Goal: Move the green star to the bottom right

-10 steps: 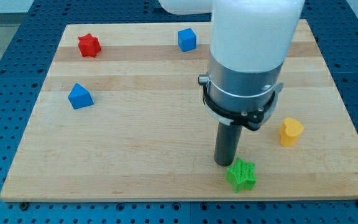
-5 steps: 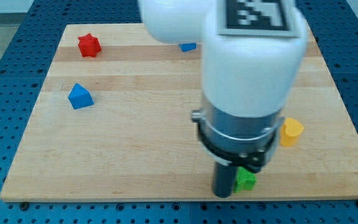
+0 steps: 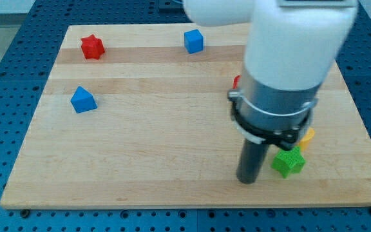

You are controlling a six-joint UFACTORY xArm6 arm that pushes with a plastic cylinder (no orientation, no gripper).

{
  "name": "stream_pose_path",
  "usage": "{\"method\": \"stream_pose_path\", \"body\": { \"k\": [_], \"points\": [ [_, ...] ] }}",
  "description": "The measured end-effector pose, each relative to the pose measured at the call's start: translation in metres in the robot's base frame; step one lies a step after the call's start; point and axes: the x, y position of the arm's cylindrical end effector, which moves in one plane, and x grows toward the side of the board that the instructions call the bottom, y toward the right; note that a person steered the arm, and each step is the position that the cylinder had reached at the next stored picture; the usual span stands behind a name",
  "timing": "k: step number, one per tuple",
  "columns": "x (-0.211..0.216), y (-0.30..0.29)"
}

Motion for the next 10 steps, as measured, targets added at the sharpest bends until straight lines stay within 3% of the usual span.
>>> {"method": "stream_pose_path", "body": {
  "k": [2, 10],
  "points": [
    [-0.034, 0.019],
    [-0.008, 0.119]
  ]
}}
